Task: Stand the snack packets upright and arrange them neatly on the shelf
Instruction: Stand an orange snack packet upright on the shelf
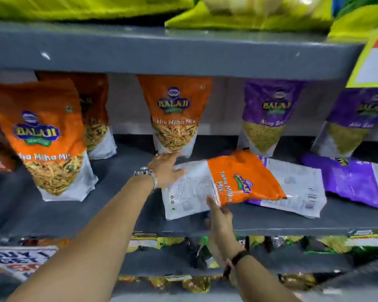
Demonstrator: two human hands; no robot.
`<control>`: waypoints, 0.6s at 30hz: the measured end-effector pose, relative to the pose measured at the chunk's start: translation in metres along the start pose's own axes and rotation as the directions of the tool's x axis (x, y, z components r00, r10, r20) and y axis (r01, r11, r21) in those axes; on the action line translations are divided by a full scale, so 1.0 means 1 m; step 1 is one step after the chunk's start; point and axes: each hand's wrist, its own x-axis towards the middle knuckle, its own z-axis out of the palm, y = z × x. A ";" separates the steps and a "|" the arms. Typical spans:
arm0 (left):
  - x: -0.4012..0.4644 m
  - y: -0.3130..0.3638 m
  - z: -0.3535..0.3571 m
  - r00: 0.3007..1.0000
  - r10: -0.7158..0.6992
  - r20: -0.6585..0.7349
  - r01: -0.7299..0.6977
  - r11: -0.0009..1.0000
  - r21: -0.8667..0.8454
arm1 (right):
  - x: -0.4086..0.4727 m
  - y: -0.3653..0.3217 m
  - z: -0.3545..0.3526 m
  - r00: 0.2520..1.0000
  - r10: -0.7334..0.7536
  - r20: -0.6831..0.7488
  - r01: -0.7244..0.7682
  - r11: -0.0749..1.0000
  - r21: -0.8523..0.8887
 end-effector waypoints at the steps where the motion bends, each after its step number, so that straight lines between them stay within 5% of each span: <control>1: 0.008 -0.002 0.002 0.997 -0.044 0.058 0.046 0.998 -0.042 | 0.004 0.000 0.006 0.998 0.045 0.046 -0.047 0.997 0.054; 5: 0.029 -0.007 0.001 0.957 -0.103 0.271 0.167 0.959 -0.227 | 0.009 0.004 0.014 0.987 0.113 0.113 -0.134 0.971 0.199; 10: 0.027 -0.026 -0.005 0.945 -0.049 0.324 0.177 0.909 -0.378 | 0.003 0.001 0.012 0.990 -0.040 0.134 0.029 0.996 0.083; 13: 0.013 -0.039 -0.001 0.969 0.008 0.246 0.143 0.796 -0.588 | 0.003 -0.013 0.009 0.967 -0.194 0.163 0.207 0.976 -0.065; 18: -0.009 -0.054 0.014 0.996 -0.067 -0.065 -0.007 0.640 -0.768 | 0.029 -0.051 0.015 0.834 -0.304 0.460 0.476 0.818 -0.322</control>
